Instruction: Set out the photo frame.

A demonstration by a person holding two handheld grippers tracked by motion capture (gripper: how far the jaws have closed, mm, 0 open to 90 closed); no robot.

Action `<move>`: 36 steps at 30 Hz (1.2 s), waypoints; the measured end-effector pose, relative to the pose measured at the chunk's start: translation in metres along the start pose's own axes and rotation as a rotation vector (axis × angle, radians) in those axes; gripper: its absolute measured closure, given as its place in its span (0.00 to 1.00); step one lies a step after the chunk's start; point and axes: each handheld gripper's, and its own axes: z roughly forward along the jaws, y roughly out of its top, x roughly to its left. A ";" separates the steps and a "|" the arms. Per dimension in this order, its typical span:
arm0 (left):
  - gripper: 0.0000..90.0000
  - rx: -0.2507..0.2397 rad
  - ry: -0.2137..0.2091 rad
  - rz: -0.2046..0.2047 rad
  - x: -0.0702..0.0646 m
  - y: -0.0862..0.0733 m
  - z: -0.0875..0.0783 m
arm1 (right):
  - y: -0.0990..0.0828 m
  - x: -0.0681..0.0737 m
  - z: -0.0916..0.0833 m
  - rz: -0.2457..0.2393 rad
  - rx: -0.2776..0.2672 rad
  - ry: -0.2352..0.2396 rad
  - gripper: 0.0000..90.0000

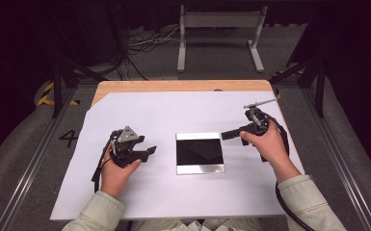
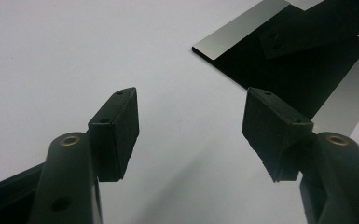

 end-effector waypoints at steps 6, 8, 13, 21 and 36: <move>0.41 0.000 -0.003 0.003 0.000 0.000 0.001 | -0.003 -0.003 0.006 0.005 0.009 0.056 0.60; 0.41 -0.001 -0.005 -0.001 0.000 0.000 0.001 | -0.005 -0.003 0.010 0.003 0.016 0.059 0.59; 0.41 0.004 -0.006 -0.001 0.000 -0.001 0.001 | -0.008 -0.004 0.014 0.064 0.011 0.078 0.58; 0.41 0.007 -0.002 0.000 0.000 -0.001 0.001 | -0.011 -0.006 0.021 0.148 0.024 0.107 0.54; 0.41 0.011 0.003 0.004 -0.001 -0.001 0.002 | -0.017 -0.005 0.034 0.245 0.069 0.160 0.57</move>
